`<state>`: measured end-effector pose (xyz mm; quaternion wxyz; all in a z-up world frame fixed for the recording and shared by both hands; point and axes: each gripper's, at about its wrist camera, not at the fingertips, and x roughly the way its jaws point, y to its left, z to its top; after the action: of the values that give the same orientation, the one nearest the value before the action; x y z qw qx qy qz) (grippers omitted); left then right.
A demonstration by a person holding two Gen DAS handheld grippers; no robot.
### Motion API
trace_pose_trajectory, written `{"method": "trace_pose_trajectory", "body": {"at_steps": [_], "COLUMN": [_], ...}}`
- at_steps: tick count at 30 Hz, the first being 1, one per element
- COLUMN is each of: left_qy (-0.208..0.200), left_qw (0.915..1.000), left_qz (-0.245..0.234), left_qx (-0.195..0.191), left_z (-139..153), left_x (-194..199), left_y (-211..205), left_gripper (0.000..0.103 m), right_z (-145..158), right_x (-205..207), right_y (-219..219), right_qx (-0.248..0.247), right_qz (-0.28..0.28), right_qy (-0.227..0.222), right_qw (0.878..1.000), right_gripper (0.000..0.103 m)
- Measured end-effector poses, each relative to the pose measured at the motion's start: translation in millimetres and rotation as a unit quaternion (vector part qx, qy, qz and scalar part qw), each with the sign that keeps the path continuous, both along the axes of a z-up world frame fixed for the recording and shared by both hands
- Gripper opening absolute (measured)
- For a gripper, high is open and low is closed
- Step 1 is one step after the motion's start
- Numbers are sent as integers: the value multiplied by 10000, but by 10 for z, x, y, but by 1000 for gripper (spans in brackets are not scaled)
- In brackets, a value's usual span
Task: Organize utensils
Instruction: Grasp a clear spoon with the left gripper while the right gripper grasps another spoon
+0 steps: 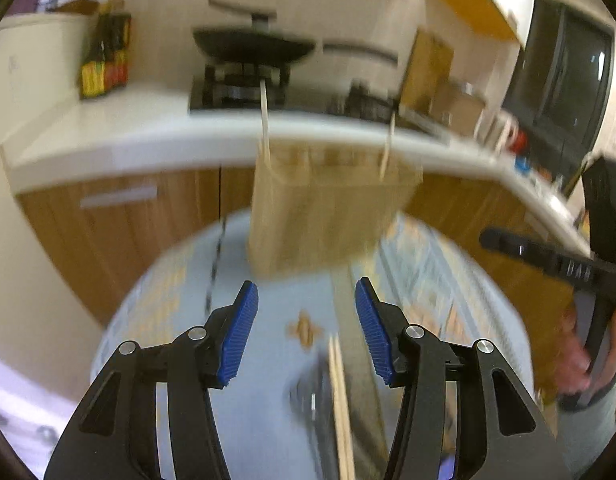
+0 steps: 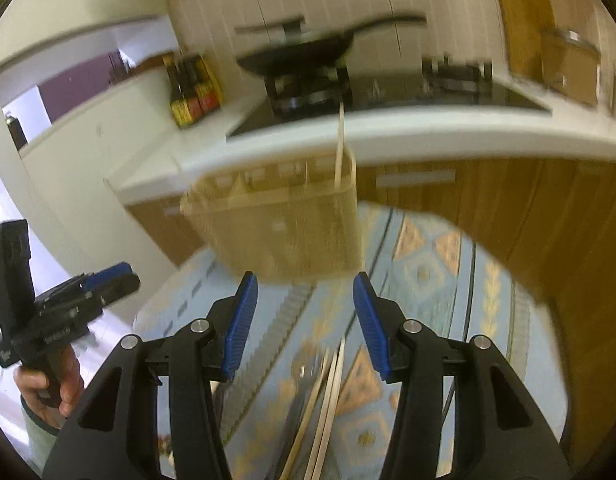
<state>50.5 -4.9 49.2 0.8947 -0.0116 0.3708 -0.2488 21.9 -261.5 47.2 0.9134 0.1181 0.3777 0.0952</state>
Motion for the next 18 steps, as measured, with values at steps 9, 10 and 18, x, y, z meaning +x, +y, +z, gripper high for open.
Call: {"method": "trace_pose_trajectory", "body": {"at_steps": [9, 10, 18], "left_qy": [1289, 1387, 1735], "left_qw": [9899, 9886, 9818], "left_qz": [-319, -338, -420], "left_qx": [492, 478, 648], "left_z": [-770, -821, -1000], "left_x": [-260, -266, -287], "left_y": [49, 59, 44], "left_gripper": [43, 42, 39], "right_z": [-692, -765, -976], "right_x": [-70, -65, -27], "right_y": [179, 203, 323], "right_qx": [337, 451, 368], "right_qz": [269, 344, 385], "right_qy": [1165, 1284, 1597], "right_qw": [9923, 9901, 9857], "right_gripper": [36, 36, 33]}}
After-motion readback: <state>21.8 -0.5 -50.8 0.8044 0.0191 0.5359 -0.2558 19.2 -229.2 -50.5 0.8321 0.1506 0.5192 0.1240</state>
